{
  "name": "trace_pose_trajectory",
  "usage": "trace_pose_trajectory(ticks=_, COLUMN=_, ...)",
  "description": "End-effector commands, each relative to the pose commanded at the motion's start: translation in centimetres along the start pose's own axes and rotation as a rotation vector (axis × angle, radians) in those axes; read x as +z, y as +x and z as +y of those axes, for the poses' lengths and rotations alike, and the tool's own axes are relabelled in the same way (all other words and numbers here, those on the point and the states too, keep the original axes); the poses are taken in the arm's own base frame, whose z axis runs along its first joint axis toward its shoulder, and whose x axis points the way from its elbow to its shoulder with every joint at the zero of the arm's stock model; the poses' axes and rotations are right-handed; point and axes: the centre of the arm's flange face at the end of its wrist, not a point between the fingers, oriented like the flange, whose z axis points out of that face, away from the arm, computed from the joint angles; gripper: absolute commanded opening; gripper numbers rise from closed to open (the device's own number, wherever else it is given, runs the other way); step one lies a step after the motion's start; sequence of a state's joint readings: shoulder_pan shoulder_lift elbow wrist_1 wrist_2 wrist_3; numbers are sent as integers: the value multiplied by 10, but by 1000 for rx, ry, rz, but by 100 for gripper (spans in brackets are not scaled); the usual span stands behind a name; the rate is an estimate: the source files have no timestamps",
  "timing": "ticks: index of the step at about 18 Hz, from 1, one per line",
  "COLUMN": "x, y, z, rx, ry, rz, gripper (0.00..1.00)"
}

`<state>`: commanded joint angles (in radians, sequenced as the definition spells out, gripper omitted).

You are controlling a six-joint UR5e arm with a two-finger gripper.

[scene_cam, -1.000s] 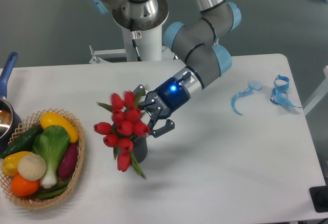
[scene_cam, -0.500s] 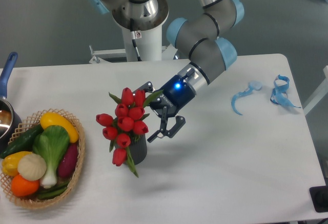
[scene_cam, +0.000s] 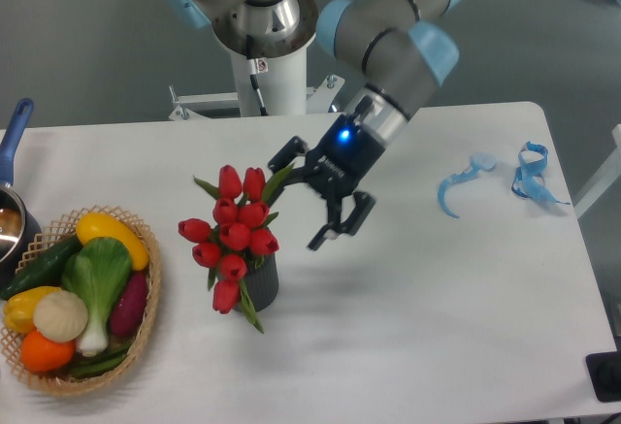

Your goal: Insert the flowers into the vase

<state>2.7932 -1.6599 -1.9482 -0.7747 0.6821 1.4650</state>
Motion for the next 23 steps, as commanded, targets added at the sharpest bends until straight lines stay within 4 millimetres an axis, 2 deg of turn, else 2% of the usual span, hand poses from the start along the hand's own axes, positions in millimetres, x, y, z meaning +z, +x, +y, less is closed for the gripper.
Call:
trace_pose_trajectory(ticks=1, x=-17, y=-11, z=1, rx=12, ry=-56, rz=-44, gripper=100)
trace_pose_trajectory(ticks=3, x=-46, y=-29, z=-9, rx=26, ry=-76, rz=-108, gripper=100)
trace_pose_trajectory(ticks=5, x=-75, y=-44, z=3, rx=13, ry=-97, rz=-169, gripper=100)
trace_pose_trajectory(ticks=7, x=-96, y=-52, z=-4, rx=23, ry=-108, rz=-210, gripper=100)
trace_pose_trajectory(ticks=10, x=-139, y=-65, z=5, rx=20, ry=-253, rz=-295, gripper=100)
trace_pose_trajectory(ticks=15, x=-161, y=-74, z=4, rx=95, ry=-422, rz=-315, gripper=100)
trace_pose_trajectory(ticks=17, x=-172, y=-78, z=9, rx=140, ry=-514, rz=-269, gripper=100)
trace_pose_trajectory(ticks=21, x=-191, y=-85, z=3, rx=234, ry=-629, rz=-161, gripper=100)
trace_pose_trajectory(ticks=23, x=-196, y=-83, z=11, rx=302, ry=-684, rz=-79, gripper=100)
